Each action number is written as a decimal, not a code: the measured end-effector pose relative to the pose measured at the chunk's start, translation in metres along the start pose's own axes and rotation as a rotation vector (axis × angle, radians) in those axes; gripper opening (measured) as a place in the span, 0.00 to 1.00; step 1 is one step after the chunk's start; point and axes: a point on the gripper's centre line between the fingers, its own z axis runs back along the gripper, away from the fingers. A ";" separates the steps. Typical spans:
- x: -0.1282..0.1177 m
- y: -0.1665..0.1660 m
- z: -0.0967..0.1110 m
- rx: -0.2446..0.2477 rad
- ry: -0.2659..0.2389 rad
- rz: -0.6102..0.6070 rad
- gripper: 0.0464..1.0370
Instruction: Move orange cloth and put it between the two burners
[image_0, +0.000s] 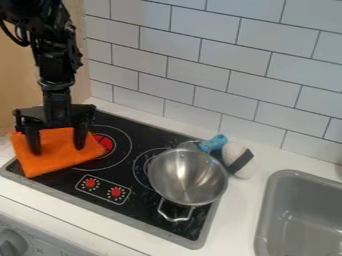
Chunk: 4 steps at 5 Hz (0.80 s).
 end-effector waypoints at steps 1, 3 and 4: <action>0.001 0.003 0.000 0.003 0.002 -0.009 0.96; 0.005 0.027 0.002 0.032 0.001 -0.048 0.96; 0.009 0.049 0.005 0.042 0.006 -0.107 0.96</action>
